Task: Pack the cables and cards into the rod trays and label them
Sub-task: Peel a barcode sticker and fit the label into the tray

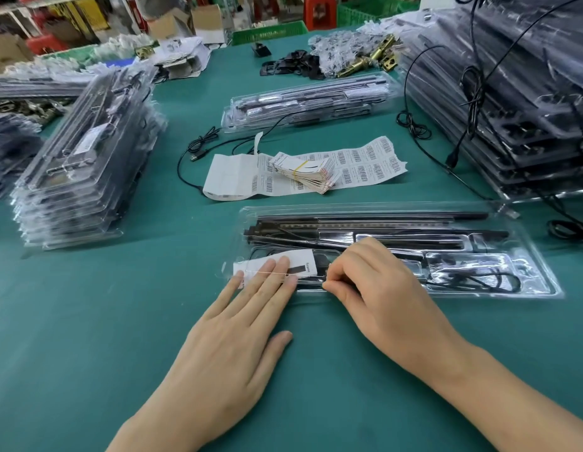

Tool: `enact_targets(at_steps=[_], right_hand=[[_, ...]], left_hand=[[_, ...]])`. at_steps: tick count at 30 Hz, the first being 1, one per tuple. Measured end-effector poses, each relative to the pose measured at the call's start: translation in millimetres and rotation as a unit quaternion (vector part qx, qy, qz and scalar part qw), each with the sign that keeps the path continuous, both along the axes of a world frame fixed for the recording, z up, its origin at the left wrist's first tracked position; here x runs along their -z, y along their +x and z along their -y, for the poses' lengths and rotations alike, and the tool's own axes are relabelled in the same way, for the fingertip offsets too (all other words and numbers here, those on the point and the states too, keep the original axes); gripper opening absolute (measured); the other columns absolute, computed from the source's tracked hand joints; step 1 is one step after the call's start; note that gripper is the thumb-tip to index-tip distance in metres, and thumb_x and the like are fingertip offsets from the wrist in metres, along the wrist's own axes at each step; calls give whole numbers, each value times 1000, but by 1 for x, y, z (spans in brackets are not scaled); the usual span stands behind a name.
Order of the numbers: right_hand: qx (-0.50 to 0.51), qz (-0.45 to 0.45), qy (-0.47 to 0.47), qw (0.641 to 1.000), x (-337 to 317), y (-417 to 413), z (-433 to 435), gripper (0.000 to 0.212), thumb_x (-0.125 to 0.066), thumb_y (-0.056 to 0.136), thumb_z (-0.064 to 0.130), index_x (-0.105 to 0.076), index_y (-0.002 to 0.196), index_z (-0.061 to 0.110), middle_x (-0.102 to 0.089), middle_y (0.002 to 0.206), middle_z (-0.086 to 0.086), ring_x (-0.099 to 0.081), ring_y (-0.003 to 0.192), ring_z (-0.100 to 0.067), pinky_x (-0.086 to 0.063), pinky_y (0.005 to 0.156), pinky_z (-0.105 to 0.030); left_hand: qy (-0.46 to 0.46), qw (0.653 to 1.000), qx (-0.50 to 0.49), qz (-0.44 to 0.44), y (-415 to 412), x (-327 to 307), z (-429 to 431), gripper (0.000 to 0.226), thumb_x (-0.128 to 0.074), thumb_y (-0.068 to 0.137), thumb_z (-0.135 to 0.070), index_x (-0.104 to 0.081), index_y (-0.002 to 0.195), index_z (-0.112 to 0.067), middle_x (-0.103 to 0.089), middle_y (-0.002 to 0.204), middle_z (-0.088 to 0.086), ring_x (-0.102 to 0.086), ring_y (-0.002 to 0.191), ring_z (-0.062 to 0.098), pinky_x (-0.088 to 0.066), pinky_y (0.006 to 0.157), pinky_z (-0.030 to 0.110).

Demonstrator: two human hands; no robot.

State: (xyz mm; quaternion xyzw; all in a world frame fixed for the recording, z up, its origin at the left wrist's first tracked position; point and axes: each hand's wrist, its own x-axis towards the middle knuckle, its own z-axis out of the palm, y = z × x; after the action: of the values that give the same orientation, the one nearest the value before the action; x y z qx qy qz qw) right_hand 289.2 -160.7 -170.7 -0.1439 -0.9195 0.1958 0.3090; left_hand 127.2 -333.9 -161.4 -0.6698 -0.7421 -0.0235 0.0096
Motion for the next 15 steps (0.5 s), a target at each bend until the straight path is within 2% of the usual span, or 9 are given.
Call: enact_targets(at_steps=[6, 11, 15], right_hand=[[0, 3, 1, 1000, 2, 0, 0, 14, -68, 94, 8, -59, 83, 8, -54, 85, 4, -47, 83, -16, -40, 80, -23], [-7, -1, 4, 1000, 4, 0, -2, 14, -67, 94, 8, -58, 84, 9, -52, 86, 4, -45, 83, -15, -35, 83, -17], [-9, -12, 9, 1000, 4, -1, -3, 13, -67, 95, 8, -59, 84, 8, -53, 87, 3, -46, 85, -17, -40, 81, -23]], left_hand=[[-7, 999, 43, 31, -13, 1, 3, 59, -33, 107, -39, -23, 163, -20, -15, 171, -7, -13, 157, 9, -17, 122, 37], [-10, 997, 64, 37, -18, -1, -2, 60, -32, 108, -39, -19, 163, -21, -10, 171, -9, -9, 157, 9, -15, 123, 36], [16, 998, 36, 44, -2, 3, -13, 67, -35, 106, -48, -15, 164, -20, -7, 172, -8, -6, 158, 11, -15, 124, 37]])
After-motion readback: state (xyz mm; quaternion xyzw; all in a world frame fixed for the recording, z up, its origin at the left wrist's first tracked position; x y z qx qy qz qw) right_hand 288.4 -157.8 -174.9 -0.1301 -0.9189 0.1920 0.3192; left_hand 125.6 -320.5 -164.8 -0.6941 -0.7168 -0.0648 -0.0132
